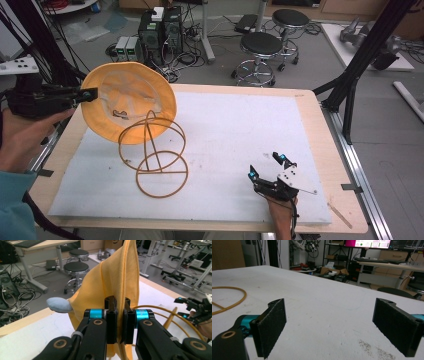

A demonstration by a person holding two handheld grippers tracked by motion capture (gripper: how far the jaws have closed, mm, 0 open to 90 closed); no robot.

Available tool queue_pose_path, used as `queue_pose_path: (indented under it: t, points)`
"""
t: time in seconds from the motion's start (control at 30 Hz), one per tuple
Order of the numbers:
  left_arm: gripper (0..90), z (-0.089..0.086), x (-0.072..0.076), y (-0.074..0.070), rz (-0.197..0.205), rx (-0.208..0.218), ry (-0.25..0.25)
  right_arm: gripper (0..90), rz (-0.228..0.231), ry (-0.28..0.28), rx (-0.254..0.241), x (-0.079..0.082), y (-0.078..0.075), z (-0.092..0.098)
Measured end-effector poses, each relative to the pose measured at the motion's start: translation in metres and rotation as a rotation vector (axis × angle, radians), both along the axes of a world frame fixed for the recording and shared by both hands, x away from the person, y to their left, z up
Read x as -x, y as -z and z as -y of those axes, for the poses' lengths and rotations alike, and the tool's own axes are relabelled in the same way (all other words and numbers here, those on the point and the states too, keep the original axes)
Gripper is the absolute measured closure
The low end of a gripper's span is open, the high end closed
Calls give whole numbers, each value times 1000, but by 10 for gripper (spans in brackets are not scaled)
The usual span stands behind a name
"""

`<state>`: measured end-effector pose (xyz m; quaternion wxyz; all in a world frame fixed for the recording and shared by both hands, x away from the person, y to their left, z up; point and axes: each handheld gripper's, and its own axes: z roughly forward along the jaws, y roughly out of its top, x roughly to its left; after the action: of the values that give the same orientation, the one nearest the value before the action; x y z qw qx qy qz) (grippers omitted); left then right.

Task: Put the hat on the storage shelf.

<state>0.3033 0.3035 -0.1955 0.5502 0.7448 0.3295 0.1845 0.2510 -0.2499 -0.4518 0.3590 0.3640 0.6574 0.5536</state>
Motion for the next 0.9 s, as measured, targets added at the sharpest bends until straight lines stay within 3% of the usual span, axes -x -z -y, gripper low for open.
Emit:
queue_pose_path:
  t: [0.53, 0.9]
  points:
    - [850, 18, 13, -4, -17, 12, 66, 107, -3, 1, -4, 0, 0, -1]
    - [849, 37, 24, -9, -7, 3, 127, 107, -1, 1, -2, 0, 0, 0]
